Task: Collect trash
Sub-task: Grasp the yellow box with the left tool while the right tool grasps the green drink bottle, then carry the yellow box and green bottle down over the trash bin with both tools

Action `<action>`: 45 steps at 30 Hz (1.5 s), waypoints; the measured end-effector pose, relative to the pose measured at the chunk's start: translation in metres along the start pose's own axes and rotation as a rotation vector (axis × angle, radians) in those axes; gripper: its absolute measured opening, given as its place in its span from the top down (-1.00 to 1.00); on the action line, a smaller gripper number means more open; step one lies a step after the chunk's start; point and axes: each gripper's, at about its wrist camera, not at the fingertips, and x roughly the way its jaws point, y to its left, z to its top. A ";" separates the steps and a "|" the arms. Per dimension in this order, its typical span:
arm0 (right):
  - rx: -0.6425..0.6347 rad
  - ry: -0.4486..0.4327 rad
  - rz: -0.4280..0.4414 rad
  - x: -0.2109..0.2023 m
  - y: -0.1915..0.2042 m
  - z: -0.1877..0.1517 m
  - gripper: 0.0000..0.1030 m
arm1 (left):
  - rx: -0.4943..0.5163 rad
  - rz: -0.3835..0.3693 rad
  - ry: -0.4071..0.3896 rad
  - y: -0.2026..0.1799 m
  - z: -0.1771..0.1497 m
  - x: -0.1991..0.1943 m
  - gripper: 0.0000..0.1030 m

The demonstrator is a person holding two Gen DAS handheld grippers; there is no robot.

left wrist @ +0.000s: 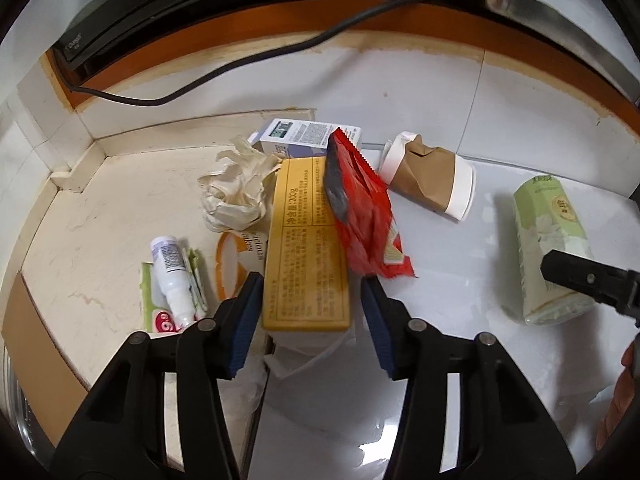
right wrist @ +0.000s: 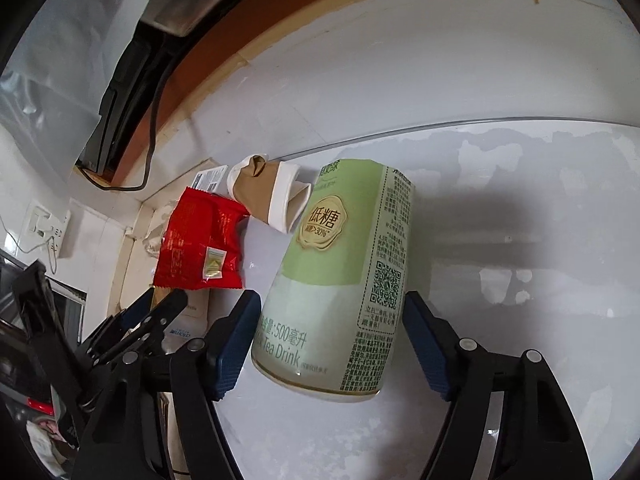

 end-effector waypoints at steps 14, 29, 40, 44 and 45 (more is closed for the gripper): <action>-0.068 -0.044 0.046 -0.034 0.011 -0.025 -0.36 | -0.045 0.052 -0.039 0.005 -0.016 -0.023 0.29; -0.206 -0.081 0.171 -0.136 0.049 -0.126 -0.36 | -0.077 -0.013 -0.154 0.008 -0.125 -0.201 0.29; -0.428 -0.130 0.242 -0.209 0.099 -0.244 -0.36 | -0.137 -0.011 -0.235 0.011 -0.251 -0.305 0.29; -0.506 -0.127 0.246 -0.218 0.113 -0.290 -0.36 | -0.193 0.007 -0.246 0.018 -0.301 -0.316 0.29; -0.526 -0.129 0.244 -0.218 0.115 -0.300 -0.36 | -0.207 0.019 -0.247 0.019 -0.314 -0.318 0.29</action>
